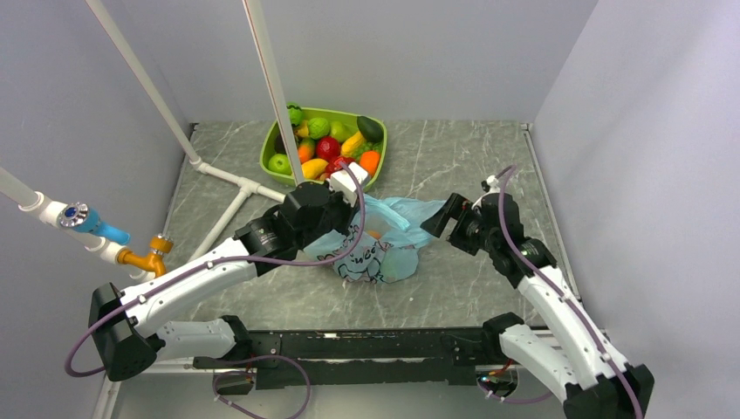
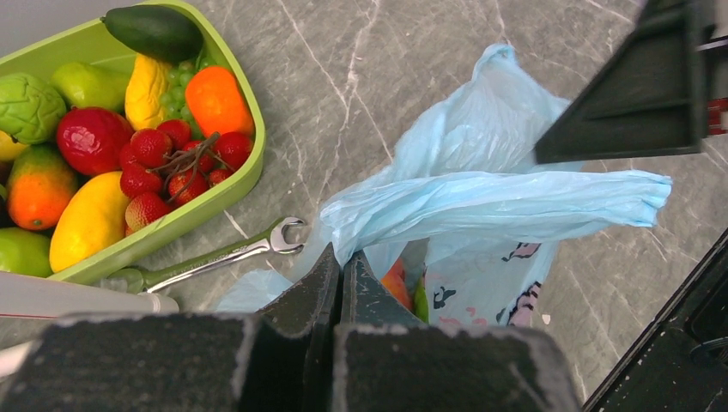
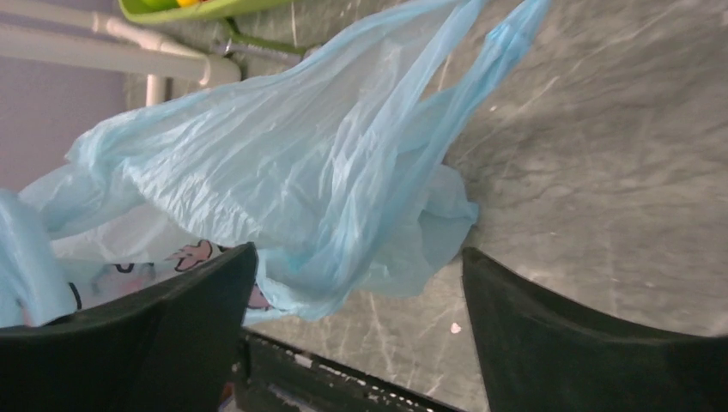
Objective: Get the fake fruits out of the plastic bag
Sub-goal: Untie the plastic bag at the center of the board.
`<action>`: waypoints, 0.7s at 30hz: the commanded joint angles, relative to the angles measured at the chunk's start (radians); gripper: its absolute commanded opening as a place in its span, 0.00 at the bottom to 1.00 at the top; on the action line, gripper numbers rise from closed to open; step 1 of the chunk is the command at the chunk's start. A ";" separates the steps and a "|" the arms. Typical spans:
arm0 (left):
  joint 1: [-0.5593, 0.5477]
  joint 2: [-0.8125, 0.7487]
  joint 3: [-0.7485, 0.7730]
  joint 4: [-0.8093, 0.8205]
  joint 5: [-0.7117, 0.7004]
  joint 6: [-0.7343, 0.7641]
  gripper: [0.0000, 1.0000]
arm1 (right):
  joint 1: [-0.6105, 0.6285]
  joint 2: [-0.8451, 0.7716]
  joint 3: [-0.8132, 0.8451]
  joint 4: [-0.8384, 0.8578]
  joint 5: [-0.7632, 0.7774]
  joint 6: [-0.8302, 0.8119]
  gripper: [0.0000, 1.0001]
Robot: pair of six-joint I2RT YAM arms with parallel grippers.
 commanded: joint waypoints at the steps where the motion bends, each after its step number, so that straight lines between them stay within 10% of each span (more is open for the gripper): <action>1: -0.010 -0.026 0.002 0.042 0.031 -0.002 0.00 | -0.035 0.107 -0.031 0.274 -0.293 -0.005 0.80; 8: -0.012 -0.051 -0.024 0.086 0.106 0.007 0.00 | -0.036 0.103 -0.124 0.699 -0.525 -0.021 0.84; 13: -0.012 -0.060 -0.026 0.093 0.124 0.008 0.00 | -0.037 0.136 -0.124 0.709 -0.531 -0.061 0.81; 15: -0.013 -0.062 -0.028 0.096 0.128 0.005 0.00 | -0.036 0.151 -0.109 0.672 -0.514 -0.079 0.68; 19: -0.014 -0.094 -0.053 0.125 0.117 0.003 0.00 | -0.037 0.137 -0.068 0.541 -0.402 -0.117 0.00; 21: -0.014 -0.121 -0.074 0.146 0.094 0.002 0.00 | -0.036 0.070 -0.056 0.470 -0.287 -0.124 0.00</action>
